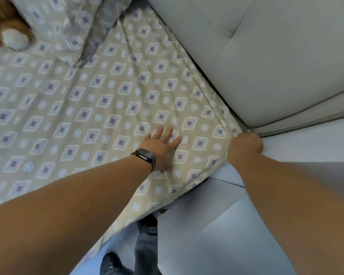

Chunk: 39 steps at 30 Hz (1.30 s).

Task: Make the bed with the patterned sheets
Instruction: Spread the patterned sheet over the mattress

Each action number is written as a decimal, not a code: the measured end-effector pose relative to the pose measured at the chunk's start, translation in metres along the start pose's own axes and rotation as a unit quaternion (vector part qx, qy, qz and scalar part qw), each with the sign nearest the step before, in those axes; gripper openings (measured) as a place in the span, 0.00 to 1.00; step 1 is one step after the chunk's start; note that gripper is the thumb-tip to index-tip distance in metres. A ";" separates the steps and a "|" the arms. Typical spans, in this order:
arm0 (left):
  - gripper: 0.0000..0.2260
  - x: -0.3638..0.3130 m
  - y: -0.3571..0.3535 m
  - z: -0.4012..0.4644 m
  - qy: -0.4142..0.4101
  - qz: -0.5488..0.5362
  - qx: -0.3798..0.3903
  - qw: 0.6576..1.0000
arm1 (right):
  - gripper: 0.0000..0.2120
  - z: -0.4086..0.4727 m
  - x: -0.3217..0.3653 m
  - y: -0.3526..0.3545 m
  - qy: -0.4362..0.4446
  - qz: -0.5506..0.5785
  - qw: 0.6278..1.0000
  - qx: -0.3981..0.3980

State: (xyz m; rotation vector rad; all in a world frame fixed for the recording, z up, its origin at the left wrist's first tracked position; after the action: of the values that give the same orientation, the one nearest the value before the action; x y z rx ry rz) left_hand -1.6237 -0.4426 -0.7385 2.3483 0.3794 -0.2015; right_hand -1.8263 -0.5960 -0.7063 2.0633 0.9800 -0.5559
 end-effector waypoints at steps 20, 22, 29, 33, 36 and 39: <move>0.59 0.009 -0.015 0.010 -0.008 0.012 -0.025 1.000 | 0.15 -0.002 0.055 0.101 0.121 0.089 0.962 -0.229; 0.60 0.010 -0.016 0.011 -0.002 0.021 -0.025 0.999 | 0.23 -0.006 0.071 0.114 0.185 0.217 0.915 -0.286; 0.60 0.010 -0.016 0.012 0.000 0.028 -0.026 0.999 | 0.35 0.050 0.024 -0.014 0.006 0.481 0.875 -0.054; 0.60 0.011 -0.017 0.009 0.006 0.025 -0.025 0.999 | 0.31 0.037 0.022 -0.013 -0.042 0.469 0.882 0.004; 0.60 0.007 -0.014 0.007 0.007 0.024 -0.036 0.999 | 0.23 0.037 0.010 -0.008 -0.059 0.452 0.890 0.011; 0.59 0.008 -0.015 0.006 -0.001 0.019 -0.027 0.999 | 0.16 0.043 -0.010 -0.004 -0.100 0.436 0.893 -0.043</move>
State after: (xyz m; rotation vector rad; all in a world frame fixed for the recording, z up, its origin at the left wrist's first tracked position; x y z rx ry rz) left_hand -1.6210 -0.4353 -0.7547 2.2991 0.3356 -0.1744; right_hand -1.8379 -0.6330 -0.7279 2.0509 -0.0922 -0.2203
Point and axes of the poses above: each hand's wrist, its own z-axis towards the middle knuckle, its own y-axis out of the back of the hand, x = y × z, the point moved 10 cm from there along z, towards the middle knuckle, and after that the axes turned 3 degrees about -z, right-handed, at the moved point
